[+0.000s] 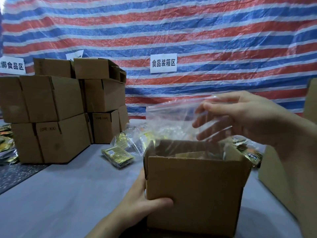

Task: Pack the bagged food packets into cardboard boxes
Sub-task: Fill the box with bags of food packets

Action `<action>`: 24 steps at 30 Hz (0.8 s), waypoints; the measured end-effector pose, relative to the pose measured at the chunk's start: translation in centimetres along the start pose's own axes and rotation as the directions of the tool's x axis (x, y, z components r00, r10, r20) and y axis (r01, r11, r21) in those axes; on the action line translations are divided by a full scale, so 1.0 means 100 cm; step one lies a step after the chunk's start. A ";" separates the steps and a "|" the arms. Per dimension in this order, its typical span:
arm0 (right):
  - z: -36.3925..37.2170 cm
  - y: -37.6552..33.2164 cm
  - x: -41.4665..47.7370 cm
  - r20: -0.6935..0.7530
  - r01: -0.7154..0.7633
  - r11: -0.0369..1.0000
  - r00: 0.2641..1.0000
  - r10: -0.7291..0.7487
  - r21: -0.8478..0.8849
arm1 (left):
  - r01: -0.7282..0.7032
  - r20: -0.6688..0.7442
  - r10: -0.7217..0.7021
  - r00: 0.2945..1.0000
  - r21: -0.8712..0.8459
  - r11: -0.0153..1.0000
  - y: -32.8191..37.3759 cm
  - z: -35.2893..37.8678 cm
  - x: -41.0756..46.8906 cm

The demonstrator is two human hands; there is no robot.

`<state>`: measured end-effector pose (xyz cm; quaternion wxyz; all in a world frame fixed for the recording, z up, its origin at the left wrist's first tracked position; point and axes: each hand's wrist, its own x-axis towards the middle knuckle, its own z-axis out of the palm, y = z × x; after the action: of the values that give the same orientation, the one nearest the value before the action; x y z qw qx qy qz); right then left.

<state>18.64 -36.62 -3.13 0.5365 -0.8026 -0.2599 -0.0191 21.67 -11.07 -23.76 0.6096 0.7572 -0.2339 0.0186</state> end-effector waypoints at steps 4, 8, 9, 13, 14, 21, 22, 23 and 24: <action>0.002 0.011 0.010 -0.040 -0.011 0.997 0.999 0.015 0.082 | -0.008 -0.015 0.008 1.000 0.003 1.000 -0.002 -0.001 0.001; 0.000 0.030 0.016 -0.192 -0.203 0.893 0.972 0.135 -0.402 | -0.029 -0.015 0.029 0.999 0.019 0.999 -0.003 -0.002 0.002; -0.001 0.031 0.016 -0.213 -0.205 0.887 0.969 0.125 -0.414 | -0.028 -0.013 0.029 1.000 0.019 0.999 -0.004 -0.003 0.002; -0.007 0.019 0.011 -0.158 -0.028 0.955 0.987 -0.020 -0.296 | -0.032 -0.010 0.032 0.999 0.027 0.999 -0.004 -0.003 0.002; -0.007 0.016 0.010 -0.104 -0.010 0.962 0.994 -0.018 -0.272 | -0.035 -0.012 0.035 0.999 0.028 0.999 -0.004 -0.003 0.002; 0.024 0.023 0.015 0.068 -0.208 0.746 0.944 0.321 -0.633 | -0.021 -0.013 0.021 1.000 0.009 1.000 -0.004 -0.002 0.003; 0.028 0.025 0.017 0.044 -0.213 0.703 0.944 0.328 -0.679 | -0.007 -0.011 0.007 1.000 -0.010 1.000 -0.004 -0.002 0.003; 0.032 0.025 0.018 0.030 -0.210 0.684 0.947 0.321 -0.699 | 0.008 -0.015 -0.009 1.000 -0.032 0.999 -0.004 -0.002 0.003; 0.035 0.025 0.019 0.027 -0.200 0.681 0.951 0.307 -0.704 | 0.022 -0.020 -0.023 1.000 -0.050 0.999 -0.004 -0.002 0.003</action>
<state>20.51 -33.57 -6.09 0.1739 -0.9719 -0.1575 0.0170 22.16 -10.96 -24.03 0.6309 0.7440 -0.2196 0.0140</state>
